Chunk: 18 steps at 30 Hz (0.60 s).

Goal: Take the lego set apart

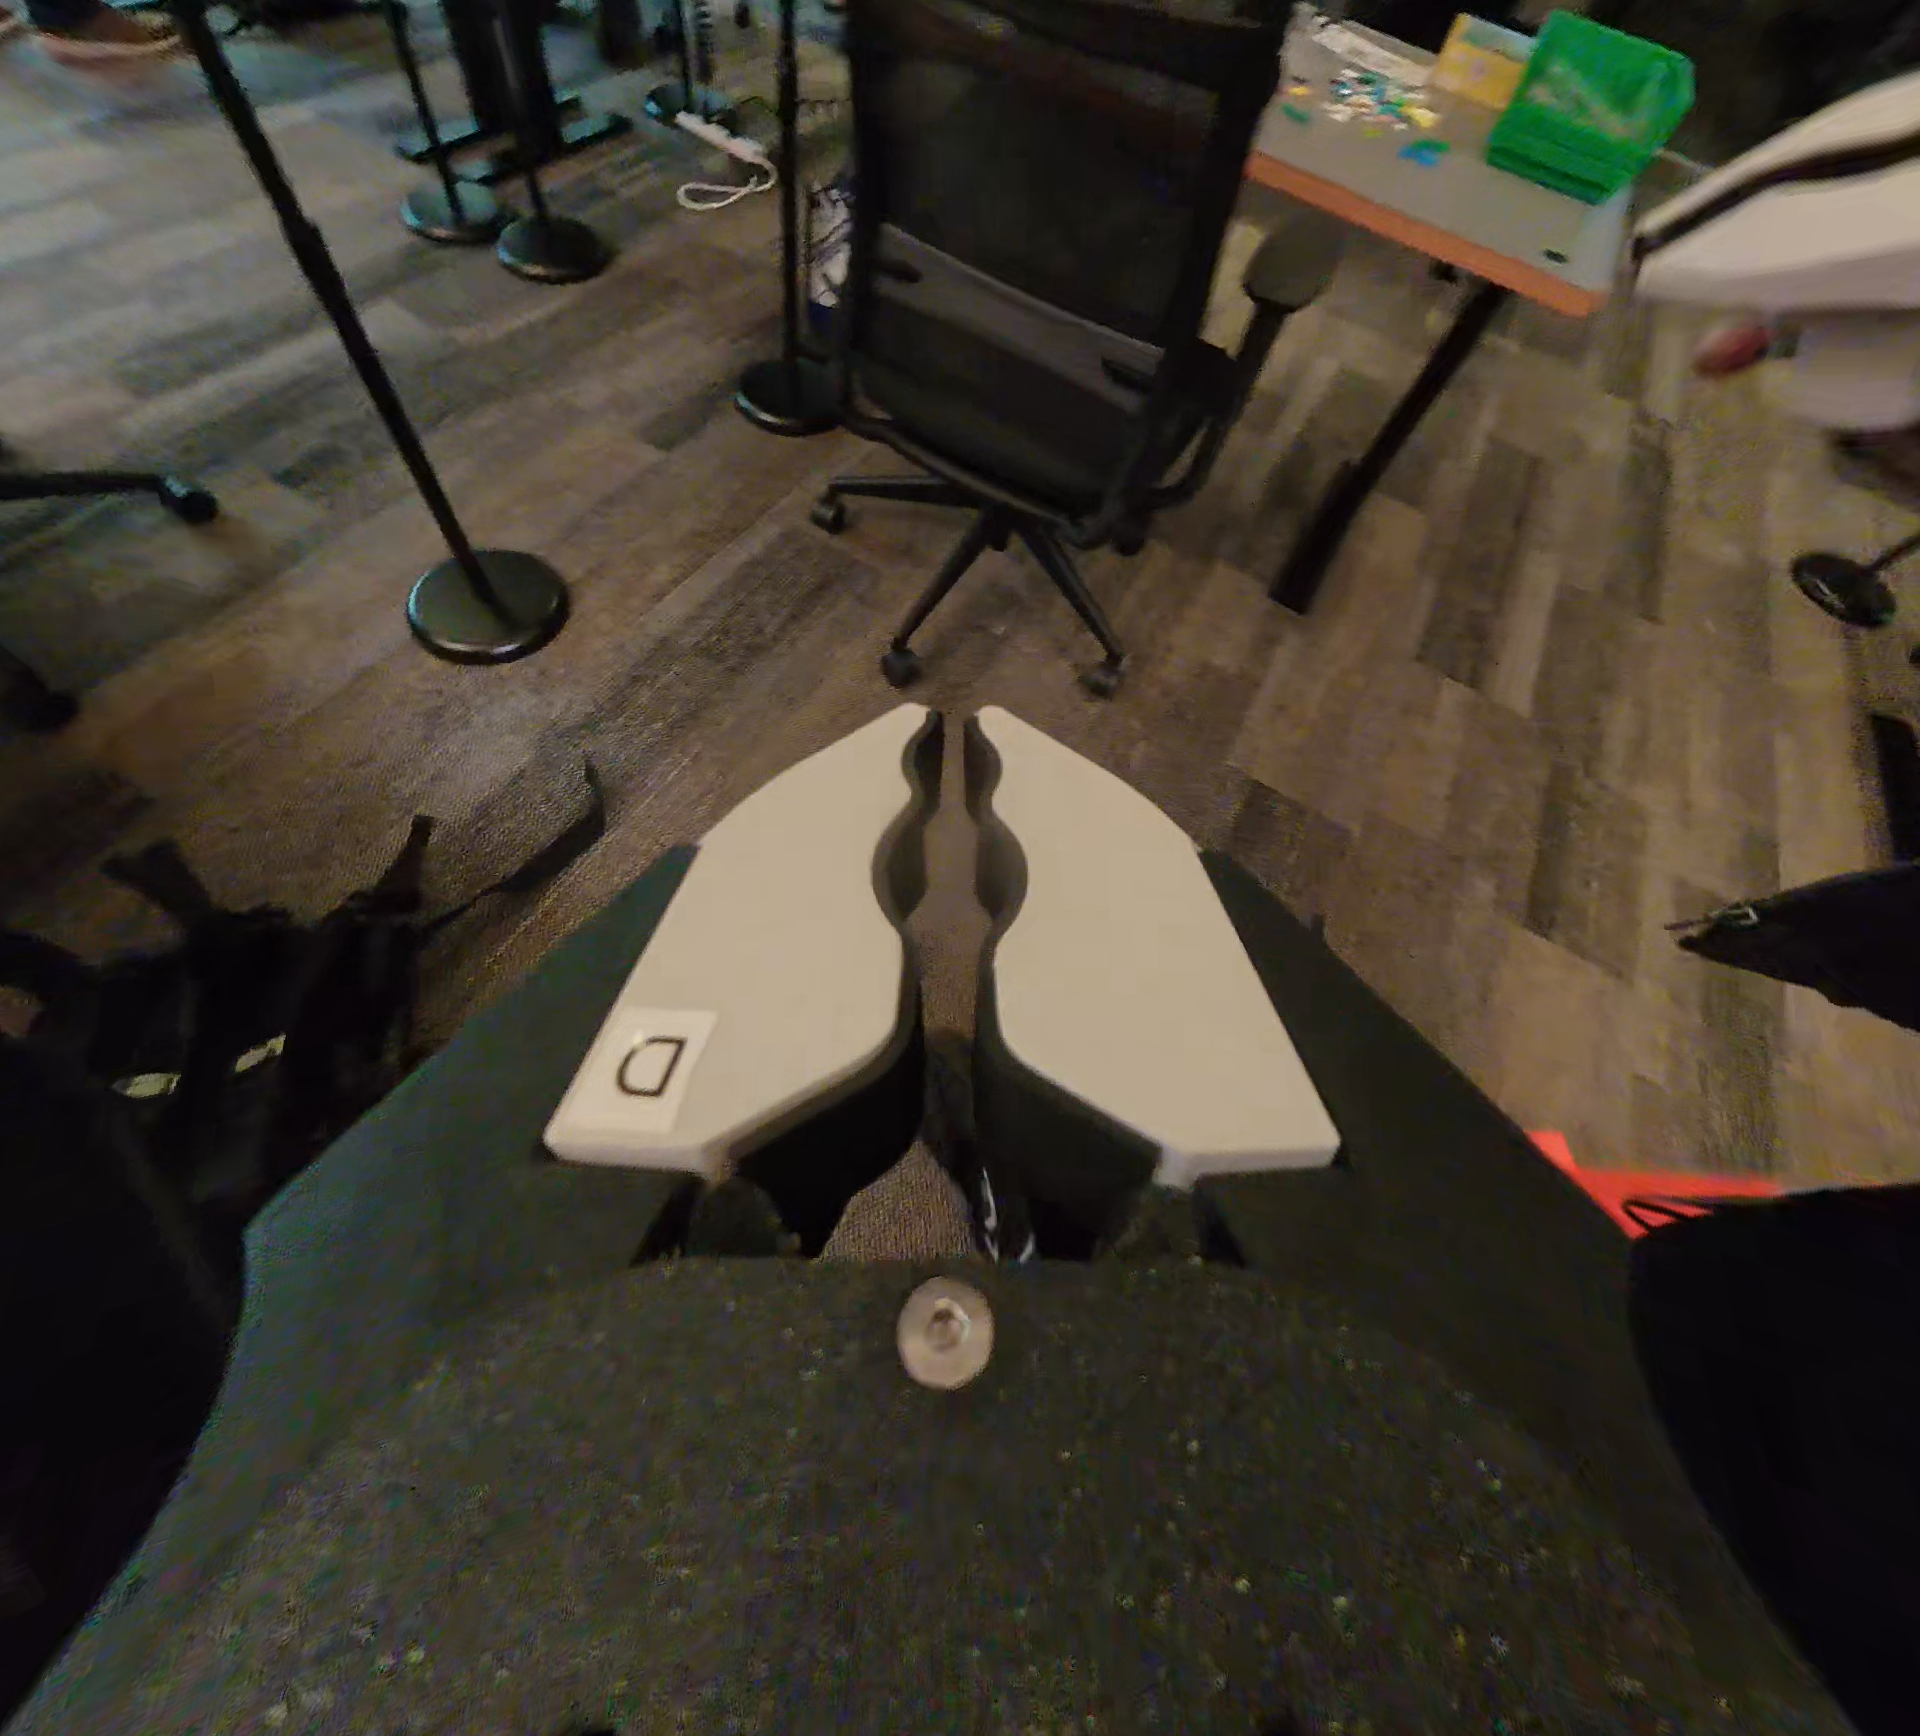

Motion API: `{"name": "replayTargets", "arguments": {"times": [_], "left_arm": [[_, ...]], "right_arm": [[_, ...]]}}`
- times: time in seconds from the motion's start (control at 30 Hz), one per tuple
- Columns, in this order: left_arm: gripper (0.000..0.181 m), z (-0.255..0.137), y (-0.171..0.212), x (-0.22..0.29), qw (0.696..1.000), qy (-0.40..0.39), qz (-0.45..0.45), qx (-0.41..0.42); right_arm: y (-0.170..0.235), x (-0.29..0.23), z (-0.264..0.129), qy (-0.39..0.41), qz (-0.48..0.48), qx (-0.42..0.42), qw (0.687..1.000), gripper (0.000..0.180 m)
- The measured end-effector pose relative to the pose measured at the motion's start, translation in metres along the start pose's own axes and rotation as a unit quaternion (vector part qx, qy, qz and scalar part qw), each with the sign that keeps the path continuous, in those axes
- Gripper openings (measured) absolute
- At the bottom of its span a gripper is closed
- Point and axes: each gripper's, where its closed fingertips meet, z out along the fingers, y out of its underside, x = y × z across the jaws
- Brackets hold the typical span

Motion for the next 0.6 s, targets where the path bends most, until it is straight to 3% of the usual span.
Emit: {"name": "replayTargets", "arguments": {"times": [0.17,0.23,0.33,0.47,0.6], "left_arm": [[0.0,0.131,-0.016,-0.109,0.997,-0.028,-0.066,0.013],[0.0,0.191,-0.058,-0.152,0.995,-0.005,-0.098,0.033],[0.0,0.256,-0.16,-0.216,0.989,0.039,-0.108,0.09],[0.0,0.291,-0.278,-0.307,0.988,0.0,-0.053,0.144],[0.001,0.312,-0.31,-0.415,0.988,-0.093,-0.01,0.123]], "right_arm": [[-0.045,0.105,0.138,-0.004,-0.001,0.024,1.0,0.008],[-0.061,0.145,0.188,-0.002,0.028,0.014,1.0,0.007],[-0.115,0.192,0.254,-0.031,0.051,0.029,0.998,0.007],[-0.185,0.249,0.347,-0.041,0.023,0.049,0.998,0.008],[-0.233,0.272,0.471,-0.108,0.031,0.046,0.993,0.008]]}}
